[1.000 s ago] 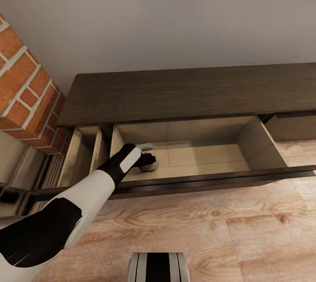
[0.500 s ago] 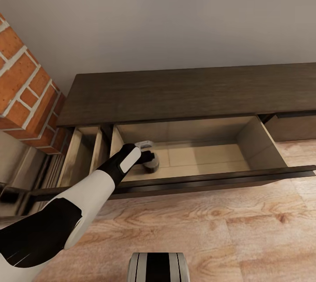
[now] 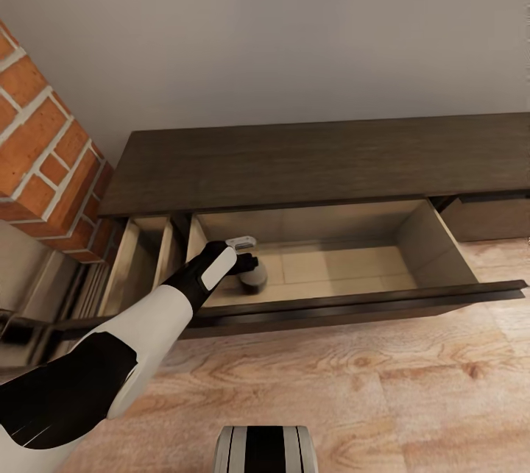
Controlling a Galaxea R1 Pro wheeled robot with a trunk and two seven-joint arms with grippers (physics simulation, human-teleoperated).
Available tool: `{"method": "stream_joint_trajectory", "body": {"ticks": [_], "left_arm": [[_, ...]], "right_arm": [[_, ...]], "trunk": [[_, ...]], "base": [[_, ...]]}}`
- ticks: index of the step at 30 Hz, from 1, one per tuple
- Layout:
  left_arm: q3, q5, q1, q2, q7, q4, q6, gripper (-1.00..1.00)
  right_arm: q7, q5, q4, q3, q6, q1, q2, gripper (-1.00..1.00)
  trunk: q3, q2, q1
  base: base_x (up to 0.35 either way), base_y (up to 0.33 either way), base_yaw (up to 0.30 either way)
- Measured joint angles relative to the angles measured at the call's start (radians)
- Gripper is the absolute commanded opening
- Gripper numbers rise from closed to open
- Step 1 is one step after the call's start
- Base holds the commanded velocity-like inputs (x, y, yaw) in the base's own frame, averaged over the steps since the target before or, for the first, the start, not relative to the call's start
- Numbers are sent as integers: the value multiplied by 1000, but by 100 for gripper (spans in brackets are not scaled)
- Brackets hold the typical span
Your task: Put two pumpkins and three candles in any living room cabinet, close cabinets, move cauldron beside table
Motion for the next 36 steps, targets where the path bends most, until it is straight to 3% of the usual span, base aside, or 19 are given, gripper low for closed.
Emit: {"method": "stream_joint_trajectory", "body": {"ticks": [7,11,16,21,22,24,36], "left_arm": [[0,0,0,0,-1,-3,38,100],[0,3,0,0,-2,-25,59,100],[0,7,0,0,-5,-49,180,100],[1,9,0,0,-7,-65,219,100],[1,10,0,0,-8,-68,265,100],[2,9,0,0,-8,-70,286,100],[3,16,0,1,-8,-96,312,100]], "right_arm": [[0,0,0,1,0,0,0,100],[0,0,0,3,0,0,0,100],[-1,1,0,6,0,0,1,100],[-2,1,0,6,0,0,2,100],[-3,1,0,6,0,0,2,100],[-4,1,0,7,0,0,2,100],[-8,3,5,8,0,0,2,100]], "trunk": [[27,2,-3],[27,2,-3],[27,2,-3],[27,2,-3],[27,2,-3],[27,2,-3],[27,2,-3]], "base": [[0,0,0],[0,0,0],[0,0,0],[0,0,0],[0,0,0],[0,0,0],[-99,0,0]]}}
